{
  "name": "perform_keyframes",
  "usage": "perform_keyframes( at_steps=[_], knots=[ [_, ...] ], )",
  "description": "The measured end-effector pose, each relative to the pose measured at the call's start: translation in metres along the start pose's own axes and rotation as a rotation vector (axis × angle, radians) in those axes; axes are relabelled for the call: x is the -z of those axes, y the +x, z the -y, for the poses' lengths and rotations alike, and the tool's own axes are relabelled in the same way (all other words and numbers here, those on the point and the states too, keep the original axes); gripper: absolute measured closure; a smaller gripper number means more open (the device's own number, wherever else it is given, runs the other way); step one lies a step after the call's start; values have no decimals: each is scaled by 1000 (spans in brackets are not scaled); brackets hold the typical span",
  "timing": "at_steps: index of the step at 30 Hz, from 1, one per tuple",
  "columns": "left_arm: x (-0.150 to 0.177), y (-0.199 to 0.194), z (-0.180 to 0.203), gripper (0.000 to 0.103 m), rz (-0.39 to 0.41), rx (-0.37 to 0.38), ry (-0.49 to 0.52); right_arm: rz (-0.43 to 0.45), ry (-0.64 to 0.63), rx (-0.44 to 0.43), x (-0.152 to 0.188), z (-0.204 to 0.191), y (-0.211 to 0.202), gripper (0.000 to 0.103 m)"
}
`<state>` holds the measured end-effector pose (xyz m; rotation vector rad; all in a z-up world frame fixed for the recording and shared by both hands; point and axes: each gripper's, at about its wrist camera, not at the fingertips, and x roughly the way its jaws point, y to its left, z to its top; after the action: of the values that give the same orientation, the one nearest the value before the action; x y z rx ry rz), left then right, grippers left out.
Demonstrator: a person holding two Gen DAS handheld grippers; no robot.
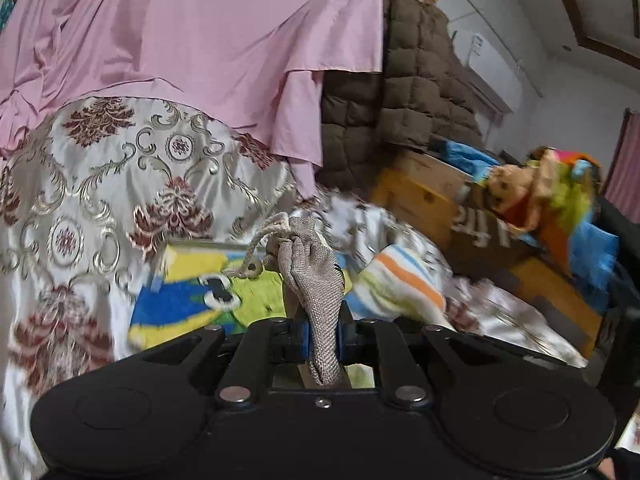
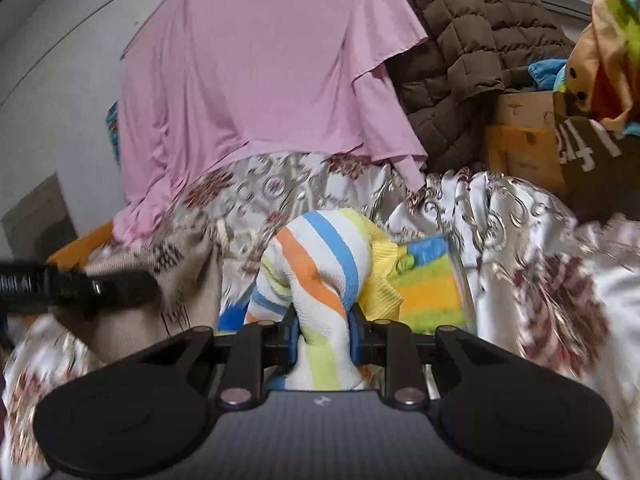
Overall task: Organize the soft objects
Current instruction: 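Carry the sack with the left tool while the right tool carries the striped cloth to the tray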
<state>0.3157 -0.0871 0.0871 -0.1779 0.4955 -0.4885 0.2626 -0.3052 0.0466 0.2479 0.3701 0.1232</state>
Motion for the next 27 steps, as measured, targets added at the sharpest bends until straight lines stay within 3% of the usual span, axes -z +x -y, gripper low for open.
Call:
perform_keyframes(
  at_steps=[5,14,18,27],
  knots=[
    [-14,71,-20,90,-11,-30,-40,0,94,11,-19,27,65,77],
    [-6,166,-49,90,-83,-56,-192,-57,200,77,-25,64,132,77],
    [5,185,-59,90,-118,-67,-235,-129,240,82,-18,79,153,77],
    [15,195,-67,90,-139,-77,-265,-169,300,50,-11,90,163,77]
  ],
)
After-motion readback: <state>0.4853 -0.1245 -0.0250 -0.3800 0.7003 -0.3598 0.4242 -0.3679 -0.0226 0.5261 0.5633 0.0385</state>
